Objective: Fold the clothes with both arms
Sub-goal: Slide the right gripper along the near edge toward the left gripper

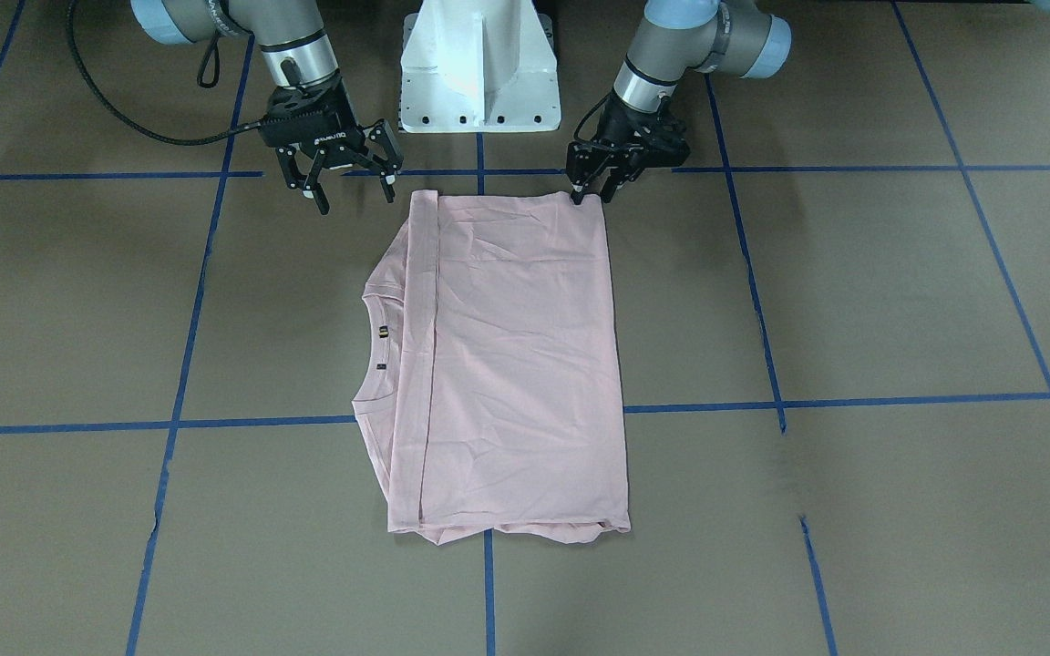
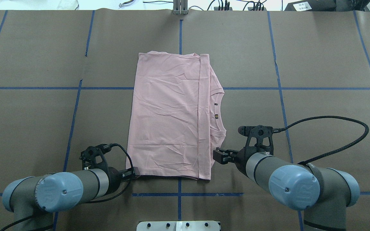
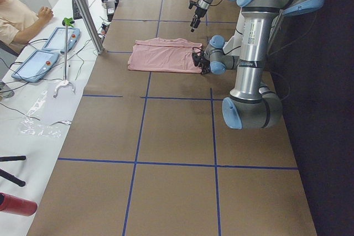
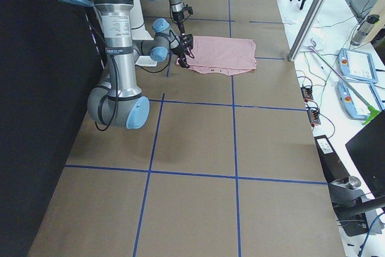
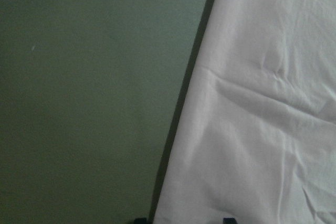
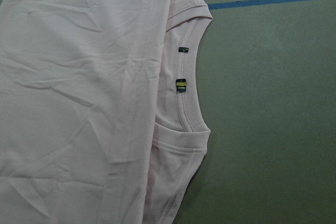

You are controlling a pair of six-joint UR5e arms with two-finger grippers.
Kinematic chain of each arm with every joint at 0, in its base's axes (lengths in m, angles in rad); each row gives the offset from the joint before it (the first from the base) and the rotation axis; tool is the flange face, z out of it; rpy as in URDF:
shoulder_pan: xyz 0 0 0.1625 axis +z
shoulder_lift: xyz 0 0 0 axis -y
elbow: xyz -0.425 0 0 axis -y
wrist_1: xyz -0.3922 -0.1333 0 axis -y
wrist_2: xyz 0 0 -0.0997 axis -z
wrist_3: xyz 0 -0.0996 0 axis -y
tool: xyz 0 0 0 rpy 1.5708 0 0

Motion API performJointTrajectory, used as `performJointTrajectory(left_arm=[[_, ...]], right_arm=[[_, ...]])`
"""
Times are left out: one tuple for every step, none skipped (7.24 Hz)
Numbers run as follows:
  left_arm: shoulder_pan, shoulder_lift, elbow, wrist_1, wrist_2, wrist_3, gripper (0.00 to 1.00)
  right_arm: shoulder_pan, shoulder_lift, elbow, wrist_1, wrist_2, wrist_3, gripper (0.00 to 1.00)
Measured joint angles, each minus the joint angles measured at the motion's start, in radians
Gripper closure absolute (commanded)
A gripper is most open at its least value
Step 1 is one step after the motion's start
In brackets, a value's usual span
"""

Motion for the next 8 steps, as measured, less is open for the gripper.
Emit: performJointTrajectory(left_arm=[[0.0, 0.0, 0.0, 0.0, 0.0, 0.0, 1.0], [0.0, 0.0, 0.0, 0.0, 0.0, 0.0, 1.0], [0.0, 0.0, -0.001, -0.001, 0.0, 0.003, 1.0], [0.0, 0.0, -0.006, -0.001, 0.0, 0.006, 1.0], [0.0, 0.0, -0.013, 0.0, 0.0, 0.008, 1.0], [0.0, 0.0, -0.018, 0.0, 0.0, 0.009, 1.0], [0.0, 0.0, -0.02, 0.0, 0.0, 0.009, 1.0], [0.0, -0.001, -0.02, 0.0, 0.0, 0.009, 1.0]], right_arm=[[0.0, 0.0, -0.001, 0.0, 0.0, 0.0, 0.0], [-0.001, 0.0, -0.001, 0.0, 0.0, 0.0, 0.0], [-0.001, 0.0, -0.003, 0.0, 0.0, 0.0, 0.02], [-0.007, 0.005, -0.005, -0.004, -0.001, 0.019, 0.08], [-0.02, 0.019, -0.01, -0.023, -0.002, 0.08, 0.13], [-0.039, 0.057, -0.022, -0.079, -0.004, 0.174, 0.2], [-0.055, 0.125, -0.044, -0.17, -0.004, 0.261, 0.21], [-0.067, 0.199, -0.079, -0.256, -0.003, 0.318, 0.21]])
